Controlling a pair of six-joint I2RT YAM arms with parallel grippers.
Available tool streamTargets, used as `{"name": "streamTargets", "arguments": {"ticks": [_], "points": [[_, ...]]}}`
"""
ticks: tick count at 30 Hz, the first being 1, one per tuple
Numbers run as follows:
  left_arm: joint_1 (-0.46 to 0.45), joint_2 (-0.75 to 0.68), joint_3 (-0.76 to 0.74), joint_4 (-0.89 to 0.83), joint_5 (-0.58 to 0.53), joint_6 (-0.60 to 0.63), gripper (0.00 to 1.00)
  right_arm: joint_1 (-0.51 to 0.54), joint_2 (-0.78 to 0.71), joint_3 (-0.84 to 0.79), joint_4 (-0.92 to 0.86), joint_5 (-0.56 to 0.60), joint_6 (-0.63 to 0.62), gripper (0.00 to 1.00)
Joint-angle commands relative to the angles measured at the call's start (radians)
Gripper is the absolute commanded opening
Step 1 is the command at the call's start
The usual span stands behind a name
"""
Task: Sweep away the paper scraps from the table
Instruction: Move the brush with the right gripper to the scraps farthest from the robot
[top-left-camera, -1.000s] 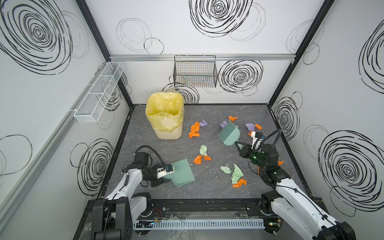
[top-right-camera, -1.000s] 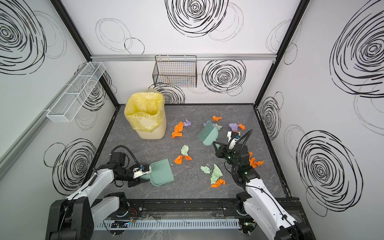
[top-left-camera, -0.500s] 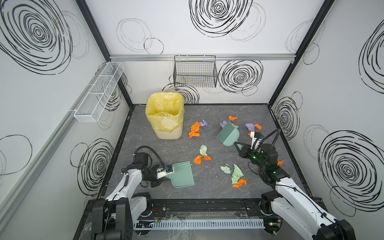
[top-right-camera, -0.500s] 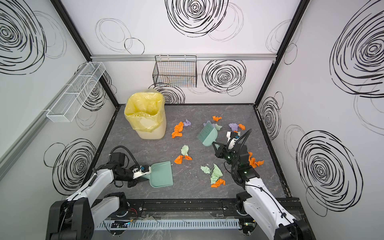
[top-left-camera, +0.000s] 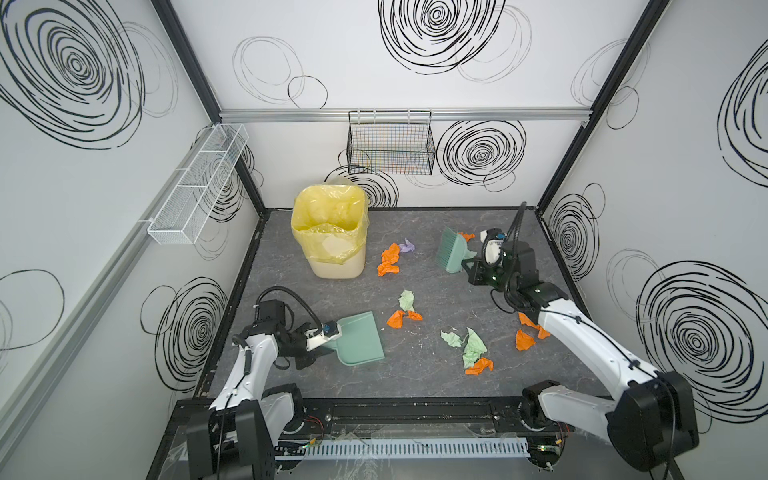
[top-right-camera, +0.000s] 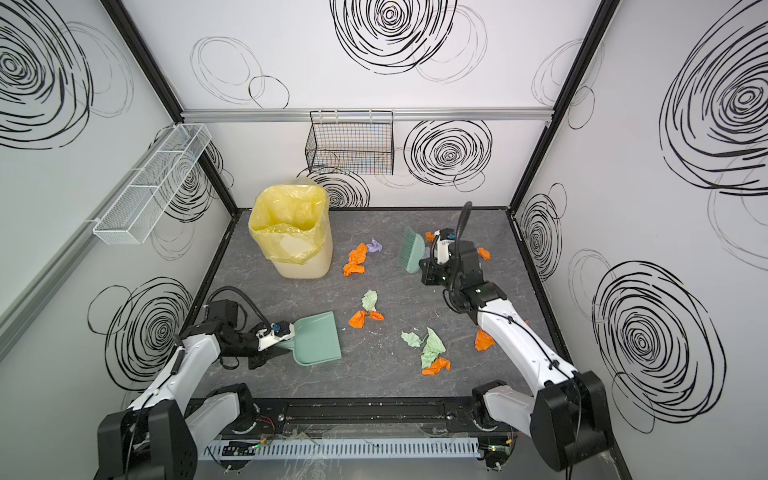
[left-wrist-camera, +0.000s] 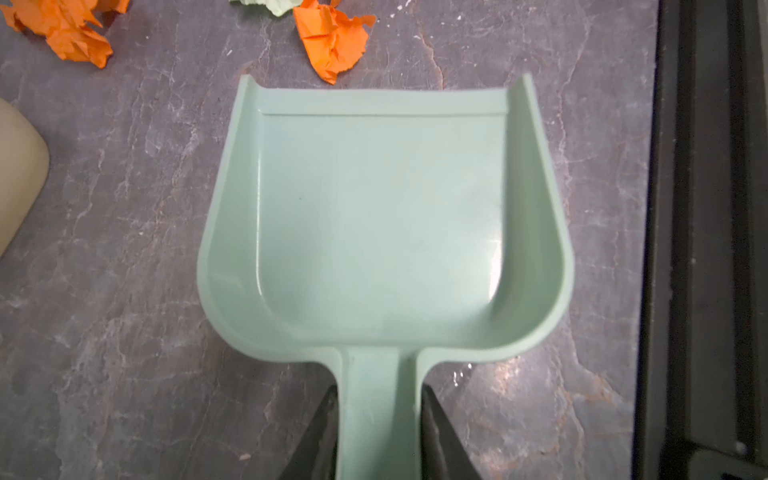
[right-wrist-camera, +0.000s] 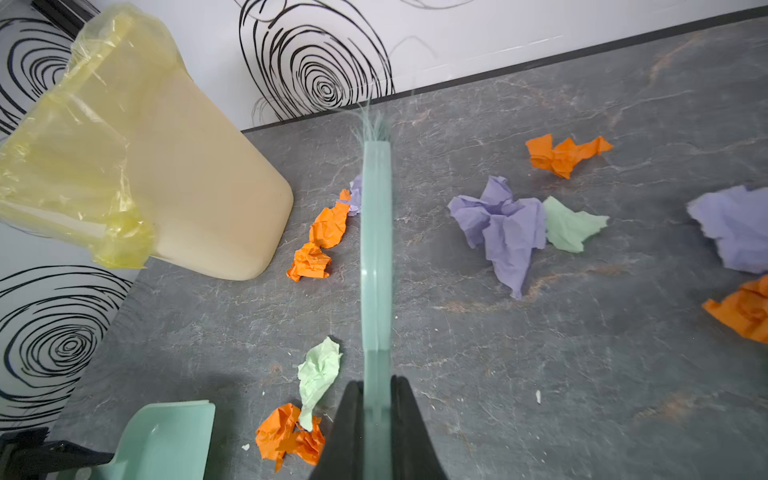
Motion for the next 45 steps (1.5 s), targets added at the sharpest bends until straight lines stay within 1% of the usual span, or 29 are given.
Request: {"name": "streamTargets", "arguments": {"ticks": [1,3,5,7,12,15,18,20,28,30,34,39,45], "points": [[0.078,0.018,0.025,-0.137,0.038,0.137,0.00,0.010,0.189,0.100,0.155,-0.198,0.136,0.00],[0.119,0.020,0.030,-0.158,0.044,0.168,0.00,0.017,0.289,0.135,0.290,-0.283,0.287,0.00],[0.140,0.021,0.031,-0.174,0.047,0.193,0.00,0.031,0.379,0.193,0.362,-0.311,0.391,0.00],[0.151,0.024,0.030,-0.176,0.047,0.203,0.00,0.044,0.465,0.259,0.391,-0.310,0.473,0.00],[0.160,0.031,0.031,-0.178,0.057,0.216,0.00,0.042,0.686,0.421,0.496,-0.395,0.666,0.00],[0.163,0.038,0.033,-0.177,0.065,0.218,0.00,0.043,0.789,0.484,0.559,-0.418,0.762,0.00],[0.162,0.040,0.031,-0.178,0.064,0.222,0.00,0.042,0.862,0.526,0.536,-0.424,0.805,0.00],[0.164,0.038,0.027,-0.175,0.058,0.229,0.00,0.039,0.883,0.527,0.507,-0.414,0.812,0.00],[0.165,0.023,0.007,-0.144,0.063,0.224,0.00,0.023,0.871,0.458,0.435,-0.395,0.829,0.00],[0.166,0.030,0.010,-0.147,0.064,0.226,0.00,0.023,0.852,0.438,0.404,-0.395,0.816,0.00],[0.166,0.036,0.005,-0.143,0.060,0.230,0.00,0.012,0.785,0.341,0.377,-0.375,0.806,0.00],[0.166,0.031,0.006,-0.142,0.065,0.230,0.00,-0.012,0.673,0.201,0.355,-0.366,0.776,0.00],[0.163,0.023,0.020,-0.142,0.058,0.227,0.00,-0.017,0.455,0.033,0.226,-0.332,0.682,0.00]]}}
